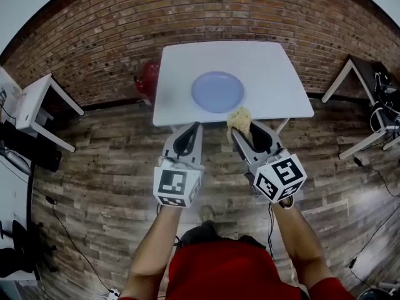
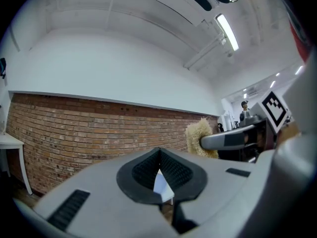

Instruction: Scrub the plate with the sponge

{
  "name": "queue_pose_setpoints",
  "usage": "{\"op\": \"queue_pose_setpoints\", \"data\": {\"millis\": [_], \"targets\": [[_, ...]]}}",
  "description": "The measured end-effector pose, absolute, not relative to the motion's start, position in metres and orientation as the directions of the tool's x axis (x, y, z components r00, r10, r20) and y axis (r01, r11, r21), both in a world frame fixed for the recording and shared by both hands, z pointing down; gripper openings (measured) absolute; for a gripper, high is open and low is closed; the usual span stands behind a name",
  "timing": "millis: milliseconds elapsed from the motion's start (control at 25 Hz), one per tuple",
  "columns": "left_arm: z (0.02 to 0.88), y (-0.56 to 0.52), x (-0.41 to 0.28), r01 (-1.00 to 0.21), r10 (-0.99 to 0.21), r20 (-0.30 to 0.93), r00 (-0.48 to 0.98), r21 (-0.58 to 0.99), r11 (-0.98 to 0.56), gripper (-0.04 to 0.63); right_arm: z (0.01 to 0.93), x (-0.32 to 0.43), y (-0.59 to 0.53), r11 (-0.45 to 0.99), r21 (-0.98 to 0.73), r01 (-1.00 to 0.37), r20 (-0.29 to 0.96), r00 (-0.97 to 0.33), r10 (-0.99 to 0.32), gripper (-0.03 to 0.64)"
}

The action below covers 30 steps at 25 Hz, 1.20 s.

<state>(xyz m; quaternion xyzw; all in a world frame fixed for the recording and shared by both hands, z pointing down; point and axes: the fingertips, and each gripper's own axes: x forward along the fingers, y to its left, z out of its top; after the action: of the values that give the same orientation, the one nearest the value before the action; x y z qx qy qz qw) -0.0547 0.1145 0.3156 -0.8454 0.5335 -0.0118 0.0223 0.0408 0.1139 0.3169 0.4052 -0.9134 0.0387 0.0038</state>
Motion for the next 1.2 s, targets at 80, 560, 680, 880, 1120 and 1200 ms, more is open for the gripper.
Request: {"op": "queue_pose_setpoints", "data": {"millis": [80,560,680,880,1120,1200], "targets": [[0.317,0.089,-0.064,-0.896,-0.897,-0.004,0.442,-0.053,-0.441,0.012,0.317,0.034,0.087,0.653,-0.065,-0.754,0.041,-0.656,-0.753,0.153],[0.332,-0.021,-0.093,-0.886,-0.886,0.04,0.463,-0.024,-0.464,0.012,0.315,0.015,-0.021,0.611,-0.045,-0.79,0.072,-0.613,-0.787,0.153],[0.339,-0.044,-0.091,-0.889,-0.888,0.057,0.456,-0.026,-0.458,0.012,0.319,0.019,-0.044,0.614,-0.03,-0.789,0.079,-0.614,-0.785,0.153],[0.351,-0.095,-0.086,-0.898,-0.898,0.08,0.433,-0.043,-0.437,0.012,0.329,0.022,-0.097,0.629,-0.021,-0.777,0.086,-0.628,-0.773,0.153],[0.383,-0.158,-0.095,-0.913,-0.911,0.104,0.398,-0.052,-0.405,0.012,0.354,0.017,-0.164,0.643,-0.022,-0.766,0.091,-0.642,-0.761,0.153],[0.39,-0.176,-0.094,-0.921,-0.918,0.115,0.379,-0.053,-0.387,0.012,0.359,0.018,-0.184,0.655,-0.022,-0.756,0.099,-0.653,-0.751,0.153]]}}
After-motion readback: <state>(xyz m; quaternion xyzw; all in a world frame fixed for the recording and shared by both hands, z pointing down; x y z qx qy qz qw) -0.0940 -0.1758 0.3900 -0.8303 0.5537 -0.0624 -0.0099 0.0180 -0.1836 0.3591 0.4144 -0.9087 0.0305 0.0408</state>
